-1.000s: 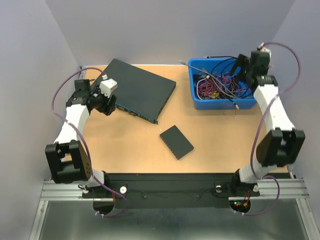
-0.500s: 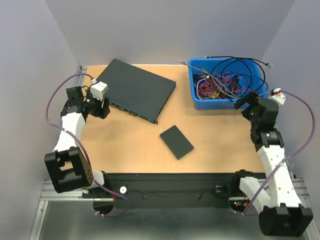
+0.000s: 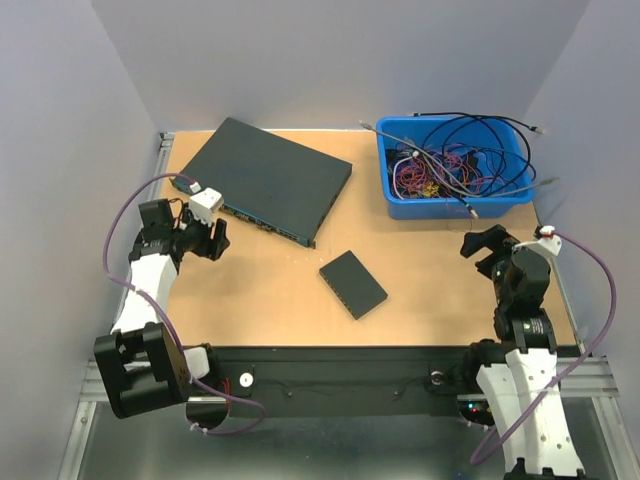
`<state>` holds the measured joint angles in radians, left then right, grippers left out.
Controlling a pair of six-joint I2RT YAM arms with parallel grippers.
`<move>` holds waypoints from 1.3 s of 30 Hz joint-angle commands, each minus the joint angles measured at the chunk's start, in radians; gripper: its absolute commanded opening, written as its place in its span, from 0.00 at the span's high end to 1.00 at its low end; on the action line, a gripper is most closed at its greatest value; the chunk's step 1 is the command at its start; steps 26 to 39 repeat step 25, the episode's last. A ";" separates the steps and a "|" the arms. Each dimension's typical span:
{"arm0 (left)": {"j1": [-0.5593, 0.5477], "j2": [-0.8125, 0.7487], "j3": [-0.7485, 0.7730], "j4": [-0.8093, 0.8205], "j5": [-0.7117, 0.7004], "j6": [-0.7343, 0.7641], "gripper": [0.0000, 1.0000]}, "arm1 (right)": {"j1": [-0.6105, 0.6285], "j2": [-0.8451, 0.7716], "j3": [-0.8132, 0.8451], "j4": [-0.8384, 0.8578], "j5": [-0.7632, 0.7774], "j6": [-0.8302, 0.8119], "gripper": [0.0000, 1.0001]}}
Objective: Pull the plug from the switch port
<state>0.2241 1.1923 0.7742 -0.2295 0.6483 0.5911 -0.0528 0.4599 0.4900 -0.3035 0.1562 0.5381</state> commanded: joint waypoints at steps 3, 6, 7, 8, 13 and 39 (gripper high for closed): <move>-0.002 -0.117 -0.073 0.074 0.018 0.021 0.30 | -0.004 -0.110 -0.034 0.053 0.022 0.016 0.00; -0.002 -0.132 -0.087 0.090 -0.001 0.012 0.30 | -0.004 -0.122 -0.039 0.053 0.022 0.011 0.00; -0.002 -0.132 -0.087 0.090 -0.002 0.007 0.30 | -0.004 -0.118 -0.042 0.053 0.020 0.013 0.00; -0.002 -0.131 -0.087 0.091 -0.001 0.007 0.30 | -0.004 -0.109 -0.039 0.053 0.020 0.014 0.00; -0.002 -0.115 -0.087 0.094 0.005 0.004 0.30 | -0.004 -0.052 -0.022 0.053 0.016 0.049 0.00; -0.002 -0.103 -0.084 0.101 0.013 0.001 0.30 | -0.004 -0.047 -0.045 0.084 0.095 0.183 0.00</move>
